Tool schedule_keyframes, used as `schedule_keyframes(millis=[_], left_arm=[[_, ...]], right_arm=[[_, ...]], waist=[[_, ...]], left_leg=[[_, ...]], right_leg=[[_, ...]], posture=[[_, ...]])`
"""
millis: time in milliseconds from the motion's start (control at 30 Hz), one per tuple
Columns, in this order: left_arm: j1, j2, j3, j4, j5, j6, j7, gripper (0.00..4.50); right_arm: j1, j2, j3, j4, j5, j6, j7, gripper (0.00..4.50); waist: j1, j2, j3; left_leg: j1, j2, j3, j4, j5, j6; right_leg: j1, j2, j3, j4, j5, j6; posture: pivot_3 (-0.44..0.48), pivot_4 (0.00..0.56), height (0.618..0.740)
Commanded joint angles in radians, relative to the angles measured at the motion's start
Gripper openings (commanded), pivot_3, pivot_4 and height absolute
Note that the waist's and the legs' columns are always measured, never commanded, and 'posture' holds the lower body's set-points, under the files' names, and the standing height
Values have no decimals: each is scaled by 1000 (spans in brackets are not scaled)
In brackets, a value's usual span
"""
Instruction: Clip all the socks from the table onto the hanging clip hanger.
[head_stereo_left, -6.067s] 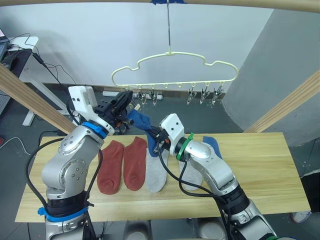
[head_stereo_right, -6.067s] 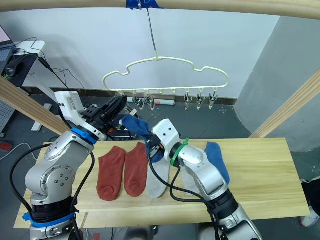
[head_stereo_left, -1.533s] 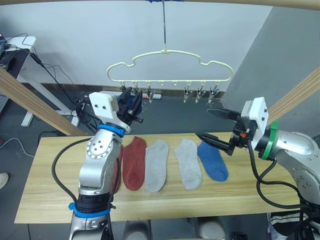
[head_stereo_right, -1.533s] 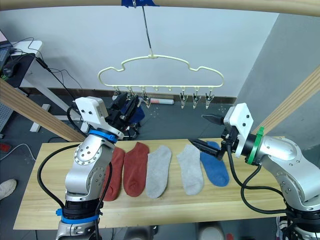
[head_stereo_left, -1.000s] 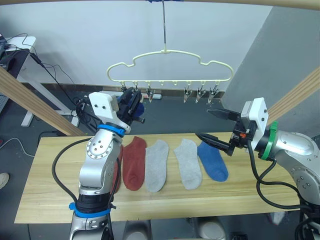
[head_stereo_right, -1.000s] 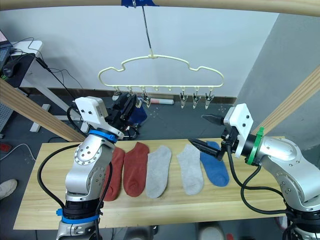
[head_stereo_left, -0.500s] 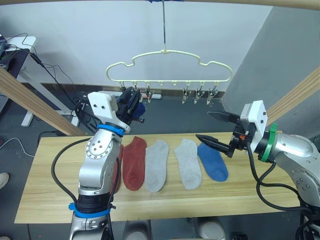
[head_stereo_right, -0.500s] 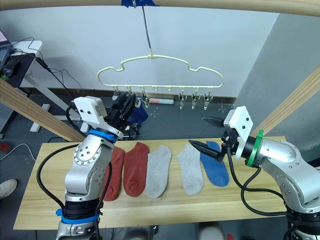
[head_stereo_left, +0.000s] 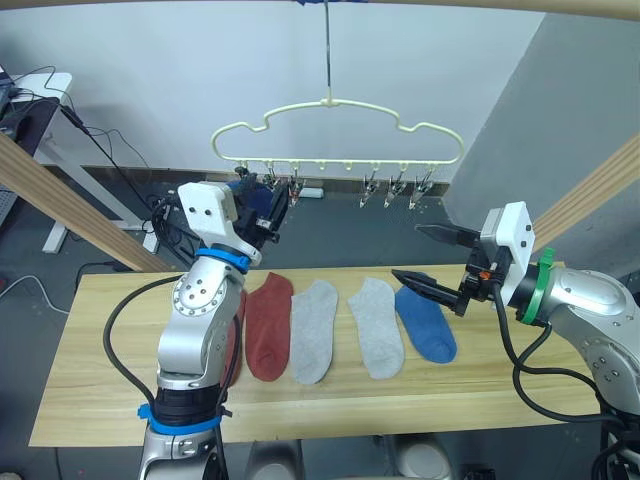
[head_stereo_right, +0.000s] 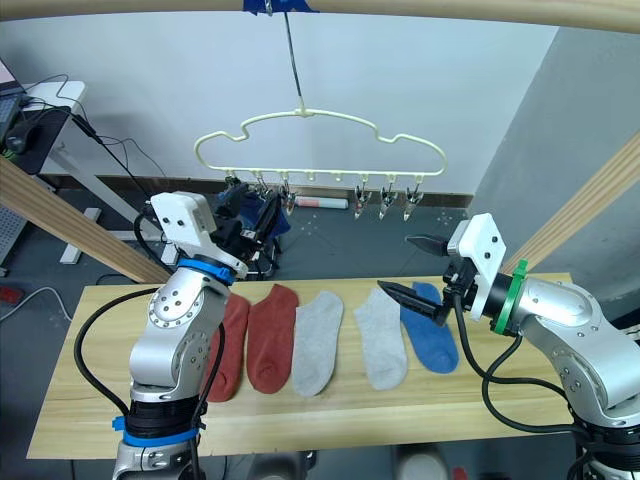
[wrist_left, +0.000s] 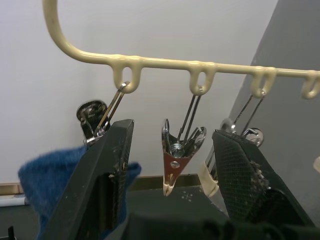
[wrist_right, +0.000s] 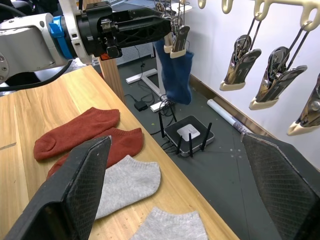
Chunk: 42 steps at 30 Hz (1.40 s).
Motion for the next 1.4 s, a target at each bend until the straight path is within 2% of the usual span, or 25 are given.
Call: schedule_keyframes(millis=[33,367,400,433,600,733,900,1100,1233,1400], left_arm=[[-16,4,5,-61,3,17,14,2781],[-20,6,3,-76,-6,30,2,2781],[-20,6,3,-77,-6,30,3,2379],[-21,7,2,-76,-4,26,1,2217],[-17,9,0,-89,-5,30,-1,694],[-11,11,-2,-98,-1,30,-1,27],[4,23,0,-108,4,25,-8,6],[10,37,9,-109,3,24,-22,1],[9,51,11,-113,-6,30,-37,1],[3,53,6,-115,-12,38,-45,1]], right_arm=[[0,-5,-4,-34,-4,-23,0,4369],[-1,-4,-3,-32,-4,-23,0,4369],[-1,-4,-3,-32,-4,-23,0,4369],[-1,-4,-3,-31,-4,-23,0,4369],[1,-5,-3,-34,-4,-21,-1,4369],[4,-4,-3,-35,-4,-23,-1,4369],[14,-5,4,-36,-13,-28,2,4369],[80,-39,66,-2,-148,1,-68,4435],[149,21,136,17,-271,51,-228,4435],[162,141,236,164,-422,15,-359,4435]], waist=[[0,0,0],[0,0,0],[0,0,0],[0,0,0],[0,0,0],[0,0,0],[1,0,0],[1,0,0],[1,0,0],[-3,0,0]], left_leg=[[0,0,0,0,0,0],[0,0,0,0,0,0],[0,0,0,0,0,0],[0,0,0,0,0,0],[0,0,0,0,0,0],[0,0,0,0,0,0],[0,0,0,0,0,0],[0,0,0,0,0,0],[0,0,0,0,0,0],[0,0,0,0,0,0]], right_leg=[[0,0,0,0,0,0],[0,0,0,0,0,0],[0,0,0,0,0,0],[0,0,0,0,0,0],[0,0,0,0,0,0],[0,0,0,0,0,0],[0,0,0,0,0,0],[0,0,0,0,0,0],[0,0,0,0,0,0],[0,0,1,1,0,0]], posture=[[-221,339,740],[-218,338,740],[-218,338,740],[-218,338,740],[-218,338,740],[-215,335,740],[-212,330,740],[-210,332,740],[-210,347,740],[-213,350,740]])
